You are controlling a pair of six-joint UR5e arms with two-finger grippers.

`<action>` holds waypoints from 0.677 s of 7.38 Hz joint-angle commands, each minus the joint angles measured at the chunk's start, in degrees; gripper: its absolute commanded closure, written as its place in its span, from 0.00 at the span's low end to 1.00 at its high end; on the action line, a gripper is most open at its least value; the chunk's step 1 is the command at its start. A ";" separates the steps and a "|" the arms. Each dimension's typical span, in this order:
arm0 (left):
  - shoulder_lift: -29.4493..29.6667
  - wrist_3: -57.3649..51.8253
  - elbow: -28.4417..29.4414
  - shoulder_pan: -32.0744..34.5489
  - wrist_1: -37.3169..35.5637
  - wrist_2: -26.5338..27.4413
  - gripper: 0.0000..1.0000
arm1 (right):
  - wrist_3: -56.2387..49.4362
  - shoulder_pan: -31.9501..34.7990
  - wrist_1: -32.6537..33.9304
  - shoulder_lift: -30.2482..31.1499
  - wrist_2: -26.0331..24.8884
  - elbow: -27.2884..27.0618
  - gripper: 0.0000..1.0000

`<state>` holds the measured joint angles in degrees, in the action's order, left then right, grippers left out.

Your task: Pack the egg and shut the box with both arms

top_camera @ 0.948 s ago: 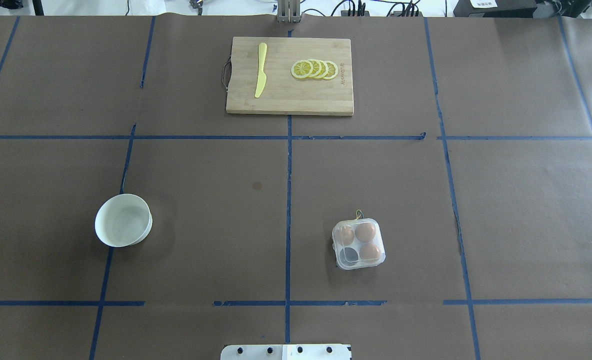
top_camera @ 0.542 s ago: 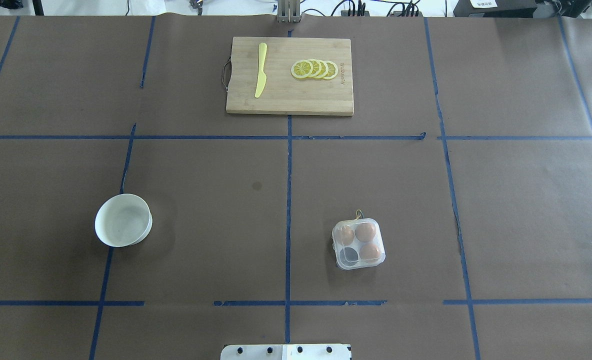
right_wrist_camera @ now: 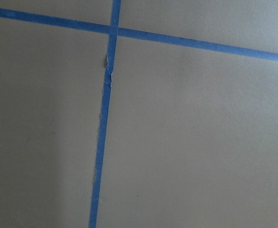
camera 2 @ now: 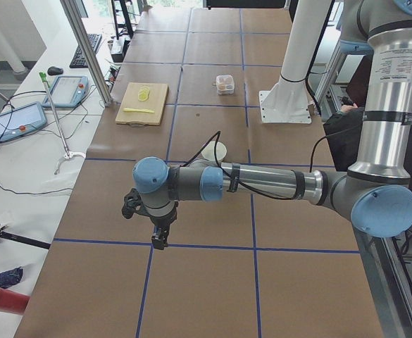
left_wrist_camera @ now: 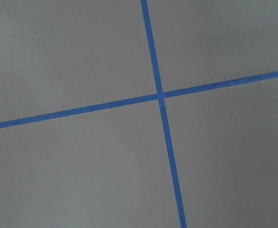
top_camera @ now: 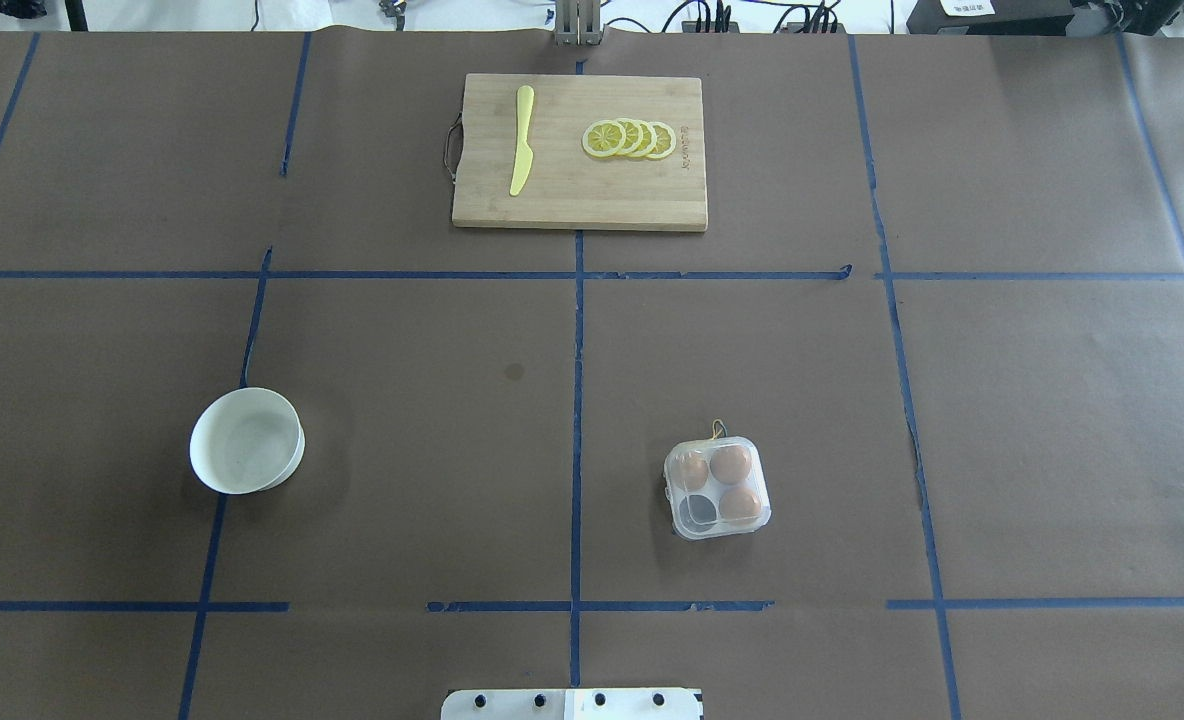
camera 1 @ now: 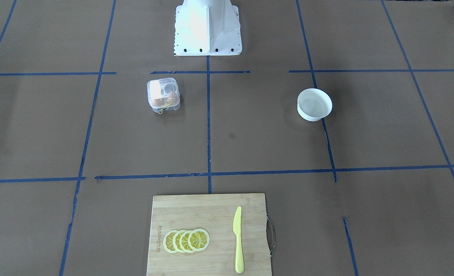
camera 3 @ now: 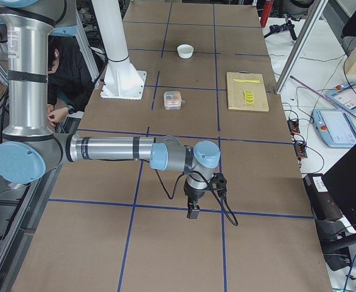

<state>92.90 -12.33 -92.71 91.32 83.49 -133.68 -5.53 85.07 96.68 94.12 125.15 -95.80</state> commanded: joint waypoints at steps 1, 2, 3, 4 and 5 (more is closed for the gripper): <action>0.00 -0.06 -0.10 0.00 0.00 0.00 0.00 | 0.00 -0.17 0.00 -0.07 0.00 -0.01 0.00; 0.00 -0.06 -0.10 0.00 0.00 0.00 0.00 | 0.00 -0.17 0.00 -0.07 0.00 -0.09 0.00; 0.00 -0.06 -0.10 0.00 0.09 0.00 0.00 | 0.00 -0.26 0.00 -0.07 0.00 -0.01 0.00; 0.00 0.03 -0.10 0.00 0.00 0.00 0.00 | 0.00 -0.26 0.00 -0.07 0.00 -0.01 0.00; 0.00 0.03 -0.01 0.00 0.00 0.08 0.00 | -0.09 -0.26 0.00 -0.07 0.00 0.26 0.00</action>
<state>92.90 -12.34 -92.80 91.32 83.52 -133.67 -5.55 84.84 96.68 94.04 125.16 -95.75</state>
